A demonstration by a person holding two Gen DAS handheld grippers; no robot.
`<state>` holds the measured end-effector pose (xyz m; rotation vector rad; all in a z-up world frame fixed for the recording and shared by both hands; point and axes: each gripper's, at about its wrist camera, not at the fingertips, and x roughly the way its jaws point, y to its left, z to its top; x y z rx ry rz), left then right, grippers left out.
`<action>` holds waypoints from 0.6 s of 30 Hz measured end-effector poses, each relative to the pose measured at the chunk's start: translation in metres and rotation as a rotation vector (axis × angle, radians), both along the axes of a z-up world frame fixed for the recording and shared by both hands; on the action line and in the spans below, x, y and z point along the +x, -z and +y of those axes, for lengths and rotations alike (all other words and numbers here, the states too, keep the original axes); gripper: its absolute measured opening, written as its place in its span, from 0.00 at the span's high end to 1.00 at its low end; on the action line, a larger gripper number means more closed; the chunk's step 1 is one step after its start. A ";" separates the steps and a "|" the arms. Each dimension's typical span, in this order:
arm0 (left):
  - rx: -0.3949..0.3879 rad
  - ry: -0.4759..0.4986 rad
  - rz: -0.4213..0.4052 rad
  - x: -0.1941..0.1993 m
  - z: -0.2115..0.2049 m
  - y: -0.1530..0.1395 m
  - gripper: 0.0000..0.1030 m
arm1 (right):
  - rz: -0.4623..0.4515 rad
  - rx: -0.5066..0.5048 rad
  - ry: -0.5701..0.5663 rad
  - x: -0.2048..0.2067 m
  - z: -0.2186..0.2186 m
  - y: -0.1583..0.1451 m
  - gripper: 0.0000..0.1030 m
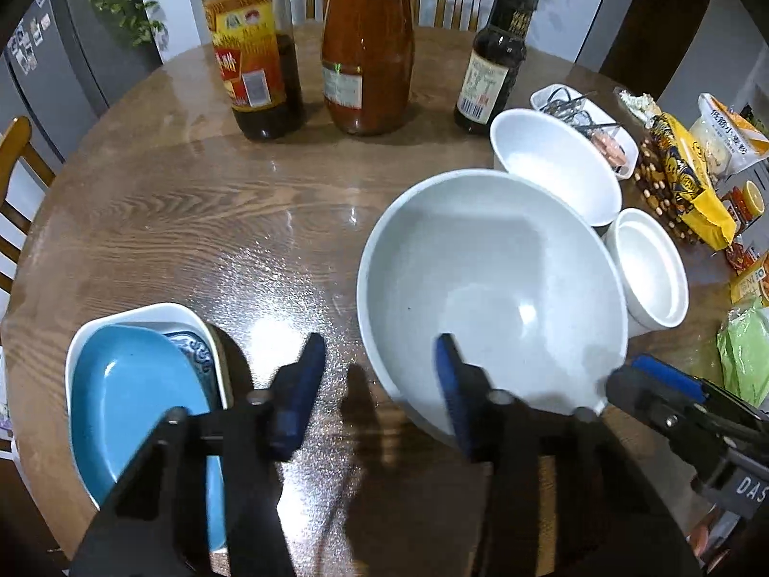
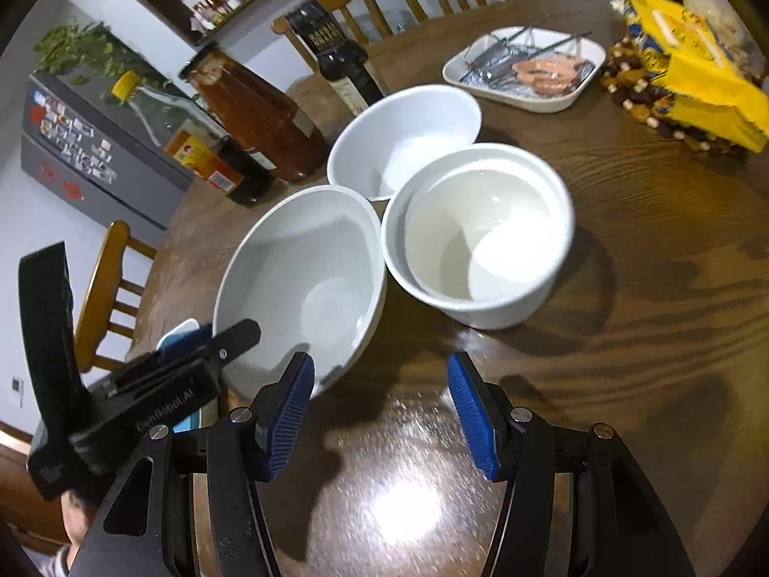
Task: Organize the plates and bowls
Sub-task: 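Move both grippers to the rim of the large white bowl, then grasp the large white bowl rim with both grippers and slide it toward the plate stack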
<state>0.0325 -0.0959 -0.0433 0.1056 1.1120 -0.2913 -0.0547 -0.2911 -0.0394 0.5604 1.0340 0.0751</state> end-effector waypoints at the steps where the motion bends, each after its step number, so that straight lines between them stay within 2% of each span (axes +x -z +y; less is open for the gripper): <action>1: 0.002 0.002 0.008 0.002 0.000 0.002 0.73 | 0.007 0.011 -0.005 0.005 0.001 0.003 0.43; 5: -0.014 0.012 0.030 0.007 0.002 0.006 0.80 | 0.016 0.003 -0.029 0.015 0.006 0.009 0.46; 7: -0.014 0.019 0.028 0.007 0.001 0.006 0.81 | 0.018 0.011 -0.039 0.018 0.008 0.011 0.65; 9: -0.007 0.031 0.022 0.004 0.000 0.005 0.82 | 0.019 0.034 -0.049 0.020 0.009 0.013 0.74; 10: -0.002 0.040 0.018 0.002 -0.001 0.005 0.85 | 0.018 0.035 -0.061 0.021 0.011 0.012 0.77; 13: 0.027 0.046 -0.003 -0.007 0.002 0.002 0.85 | 0.019 0.015 -0.080 0.018 0.017 0.008 0.77; 18: 0.023 0.018 -0.008 -0.032 0.022 -0.008 0.84 | 0.012 0.016 -0.143 -0.001 0.033 -0.006 0.77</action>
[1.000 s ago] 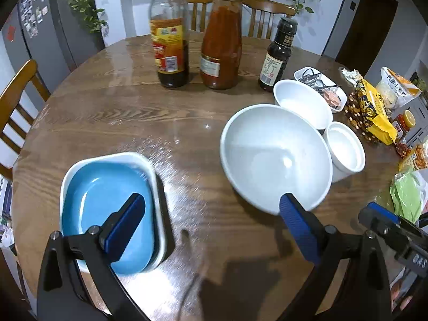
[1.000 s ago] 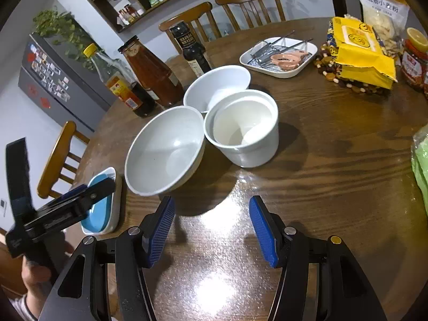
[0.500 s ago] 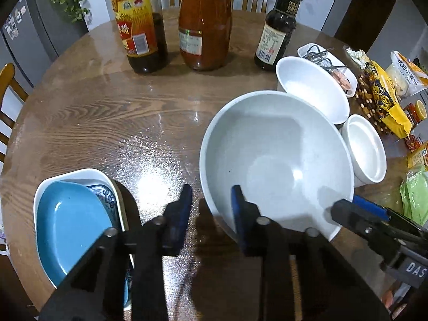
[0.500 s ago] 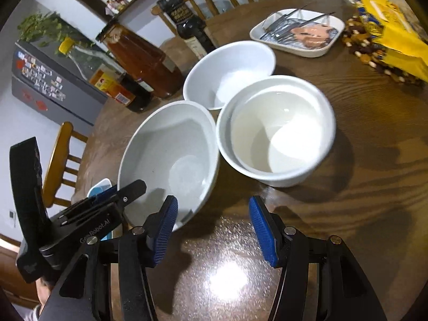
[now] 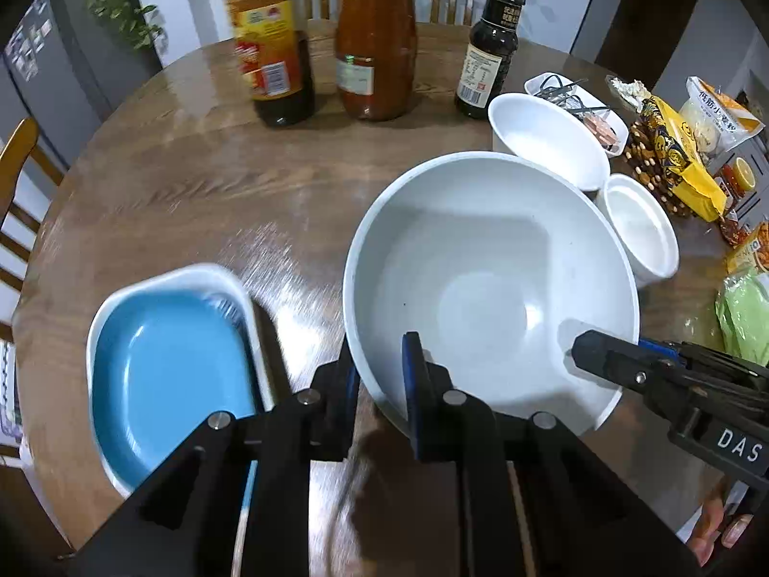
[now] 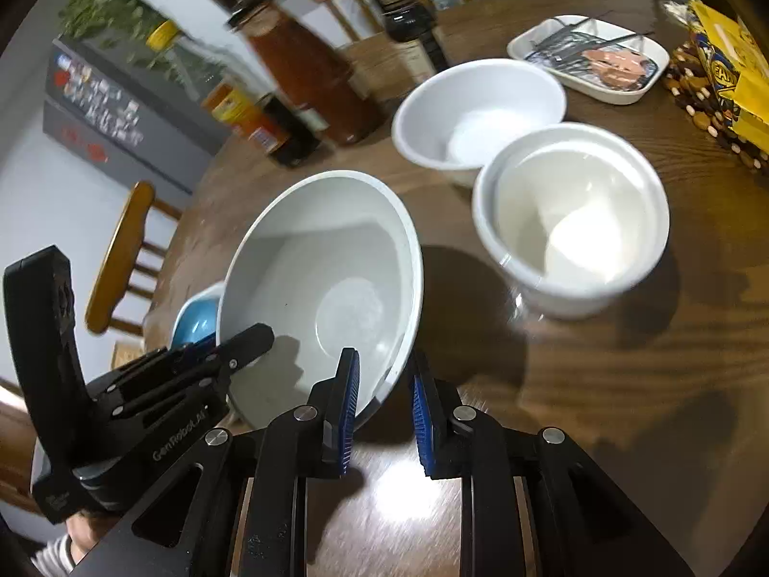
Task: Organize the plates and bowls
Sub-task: 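Grasp the large white bowl rim with both grippers and slide it toward the plate stack, then open both grippers and release the large white bowl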
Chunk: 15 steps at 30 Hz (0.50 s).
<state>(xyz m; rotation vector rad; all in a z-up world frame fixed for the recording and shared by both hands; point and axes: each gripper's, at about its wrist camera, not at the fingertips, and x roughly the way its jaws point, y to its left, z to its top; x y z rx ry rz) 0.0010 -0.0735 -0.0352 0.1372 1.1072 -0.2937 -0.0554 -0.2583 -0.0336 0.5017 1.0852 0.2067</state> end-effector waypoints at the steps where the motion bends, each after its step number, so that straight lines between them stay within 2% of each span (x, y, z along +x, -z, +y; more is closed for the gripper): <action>1: 0.004 -0.005 -0.003 -0.005 0.002 -0.001 0.85 | 0.004 -0.001 -0.014 -0.004 0.004 -0.001 0.77; 6: 0.012 -0.010 0.015 -0.023 0.010 0.006 0.84 | 0.057 0.011 -0.041 -0.018 0.017 0.005 0.77; 10: 0.012 -0.007 0.049 -0.026 0.009 0.017 0.83 | 0.077 0.012 -0.019 -0.024 0.019 0.010 0.77; 14: 0.021 -0.001 0.021 -0.030 0.007 0.017 0.80 | 0.072 -0.006 -0.003 -0.026 0.019 0.011 0.77; 15: 0.023 -0.004 0.012 -0.030 0.008 0.015 0.75 | 0.069 -0.025 0.000 -0.026 0.020 0.010 0.76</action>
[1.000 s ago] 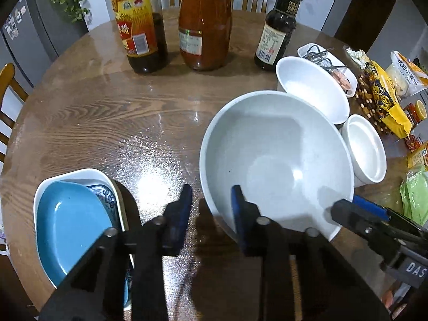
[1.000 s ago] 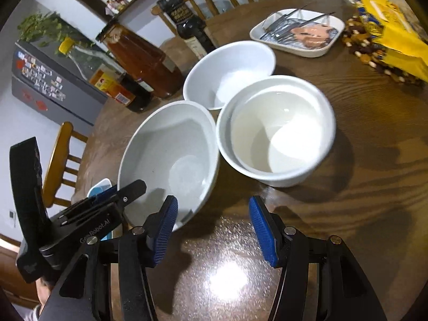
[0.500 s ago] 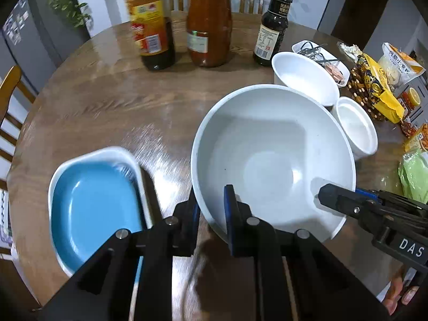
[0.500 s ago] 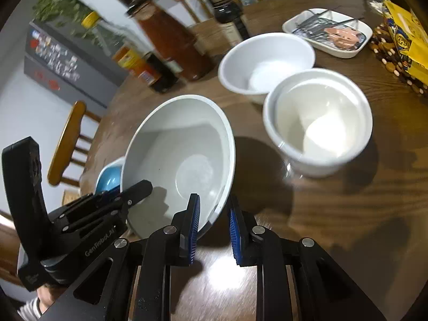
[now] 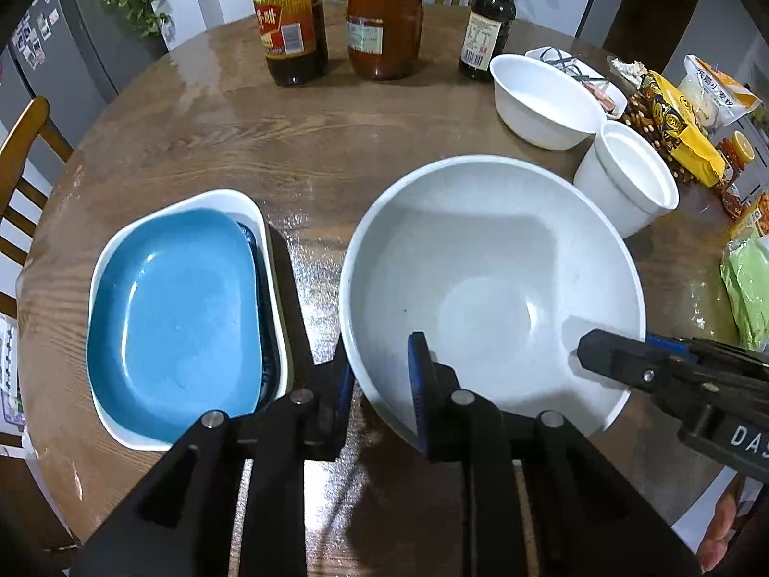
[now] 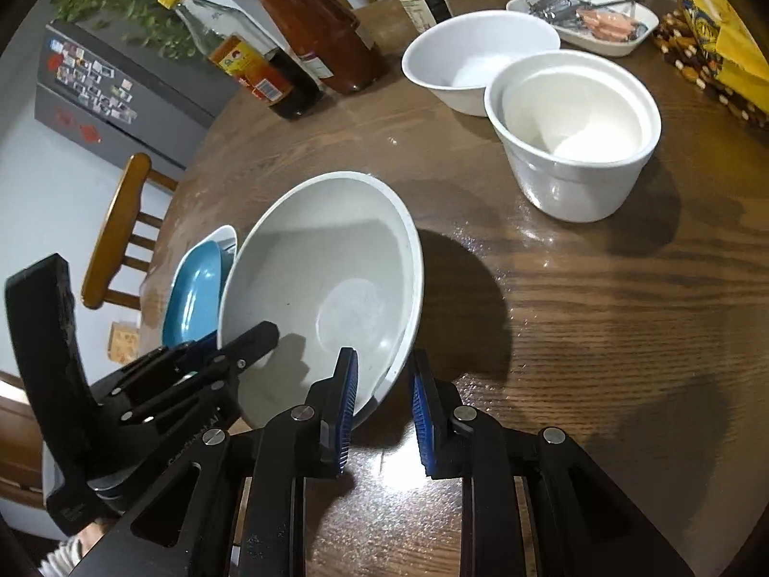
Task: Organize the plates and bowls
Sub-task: 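Open both grippers and release the large white bowl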
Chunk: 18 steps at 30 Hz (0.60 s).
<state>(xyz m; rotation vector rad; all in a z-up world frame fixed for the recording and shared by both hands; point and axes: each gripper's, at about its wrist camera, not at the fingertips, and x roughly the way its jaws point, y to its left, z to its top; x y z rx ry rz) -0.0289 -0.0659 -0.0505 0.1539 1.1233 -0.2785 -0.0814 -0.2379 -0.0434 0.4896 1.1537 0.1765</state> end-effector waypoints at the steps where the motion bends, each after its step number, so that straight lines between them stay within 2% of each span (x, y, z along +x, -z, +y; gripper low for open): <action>1: 0.001 -0.004 -0.008 0.000 0.001 -0.002 0.66 | -0.002 -0.017 0.004 0.000 0.001 -0.001 0.76; 2: 0.000 -0.007 -0.021 -0.001 0.002 -0.004 0.61 | -0.009 -0.037 0.009 -0.001 0.001 -0.003 0.75; 4: 0.002 -0.016 -0.060 -0.003 0.005 -0.011 0.42 | -0.029 -0.072 0.017 -0.004 0.000 -0.008 0.70; 7: 0.006 -0.023 -0.114 -0.006 0.009 -0.023 0.39 | -0.064 -0.105 0.030 -0.009 -0.005 -0.017 0.64; 11: -0.009 -0.028 -0.154 -0.008 0.011 -0.037 0.34 | -0.107 -0.096 0.039 -0.012 -0.011 -0.030 0.62; 16: -0.015 -0.018 -0.217 -0.013 0.008 -0.054 0.20 | -0.176 -0.060 0.027 -0.015 -0.014 -0.046 0.44; 18: -0.020 -0.008 -0.235 -0.015 0.005 -0.059 0.17 | -0.198 -0.055 0.022 -0.016 -0.015 -0.050 0.43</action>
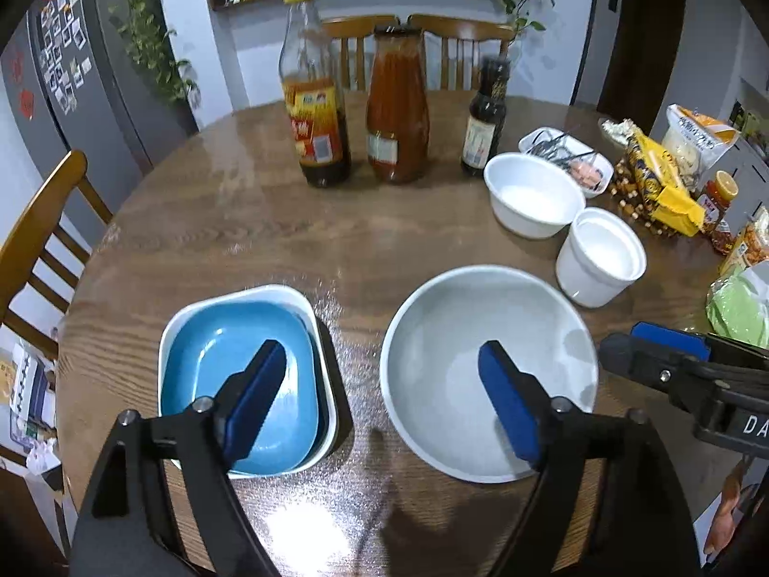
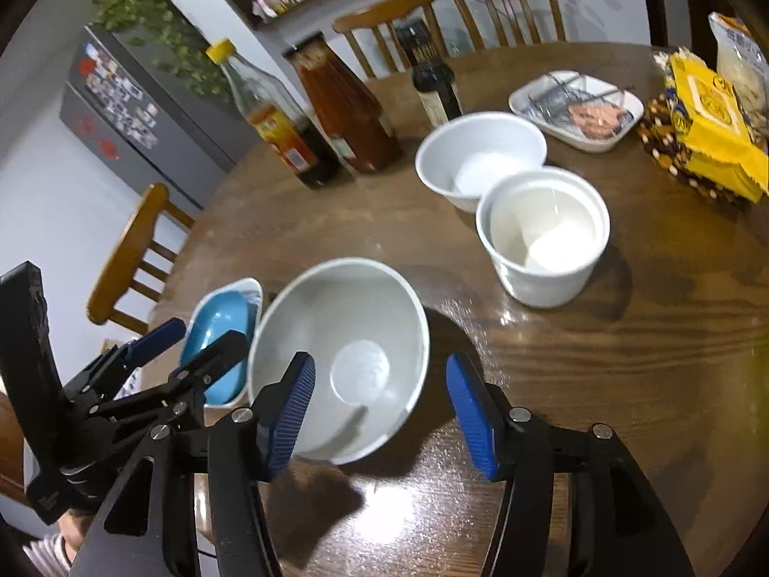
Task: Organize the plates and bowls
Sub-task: 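Open both grippers and release the large white bowl, then move both grippers to the smaller white bowl and close on its rim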
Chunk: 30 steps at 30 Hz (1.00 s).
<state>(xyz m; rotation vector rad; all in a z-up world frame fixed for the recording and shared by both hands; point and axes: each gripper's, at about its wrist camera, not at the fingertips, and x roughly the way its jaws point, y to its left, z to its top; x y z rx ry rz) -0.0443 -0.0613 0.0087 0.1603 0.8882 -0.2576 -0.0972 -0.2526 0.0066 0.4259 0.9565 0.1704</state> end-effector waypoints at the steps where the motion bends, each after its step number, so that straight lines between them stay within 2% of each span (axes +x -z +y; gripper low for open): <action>1: -0.001 0.005 -0.008 -0.001 -0.002 -0.003 0.16 | -0.010 0.006 -0.006 0.000 -0.001 -0.003 0.43; 9: -0.010 0.053 -0.035 0.006 -0.018 -0.021 0.11 | -0.057 -0.029 0.018 0.000 -0.021 -0.029 0.43; 15: 0.000 0.091 -0.065 0.027 -0.045 -0.038 0.11 | -0.081 -0.116 0.072 0.018 -0.049 -0.060 0.43; 19: 0.006 0.118 -0.058 0.047 -0.069 -0.039 0.03 | -0.086 -0.159 0.096 0.034 -0.064 -0.070 0.43; 22: 0.010 0.132 -0.048 0.063 -0.085 -0.035 0.03 | -0.087 -0.170 0.098 0.049 -0.073 -0.069 0.43; 30: 0.033 0.116 0.045 0.106 -0.118 -0.004 0.03 | -0.006 -0.177 0.122 0.096 -0.093 -0.035 0.43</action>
